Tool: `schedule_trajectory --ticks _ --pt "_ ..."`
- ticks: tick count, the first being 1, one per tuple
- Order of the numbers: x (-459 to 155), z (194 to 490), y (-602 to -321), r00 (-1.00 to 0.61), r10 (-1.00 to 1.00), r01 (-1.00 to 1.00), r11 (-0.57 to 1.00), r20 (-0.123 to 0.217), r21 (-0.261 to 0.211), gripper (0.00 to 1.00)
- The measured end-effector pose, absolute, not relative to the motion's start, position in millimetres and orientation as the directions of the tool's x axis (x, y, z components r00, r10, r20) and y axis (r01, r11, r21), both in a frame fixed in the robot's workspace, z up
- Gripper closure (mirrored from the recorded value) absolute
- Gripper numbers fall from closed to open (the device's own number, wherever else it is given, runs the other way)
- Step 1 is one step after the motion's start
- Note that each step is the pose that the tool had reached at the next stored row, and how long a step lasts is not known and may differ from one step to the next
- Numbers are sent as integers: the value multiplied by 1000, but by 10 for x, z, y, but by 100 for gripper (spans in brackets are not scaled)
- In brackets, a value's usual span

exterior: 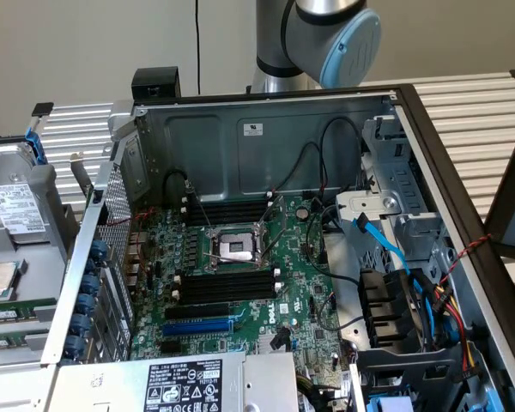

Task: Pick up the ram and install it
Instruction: 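Pick up the ram and move it above insertion slot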

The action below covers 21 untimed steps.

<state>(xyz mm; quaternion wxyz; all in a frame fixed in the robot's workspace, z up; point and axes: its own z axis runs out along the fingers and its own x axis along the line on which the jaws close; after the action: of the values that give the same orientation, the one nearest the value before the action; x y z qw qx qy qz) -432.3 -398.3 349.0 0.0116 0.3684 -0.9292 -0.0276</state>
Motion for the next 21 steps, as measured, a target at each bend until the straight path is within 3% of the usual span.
schedule_trajectory --ticks 1,2,21 --pt "-4324 3478 -3982 -716 -698 -697 715 1 60 70" --pt "-4323 3466 -3982 -704 -711 -709 702 1 60 64" --pt "-4323 3220 -3982 -421 -907 -905 421 1 60 64"
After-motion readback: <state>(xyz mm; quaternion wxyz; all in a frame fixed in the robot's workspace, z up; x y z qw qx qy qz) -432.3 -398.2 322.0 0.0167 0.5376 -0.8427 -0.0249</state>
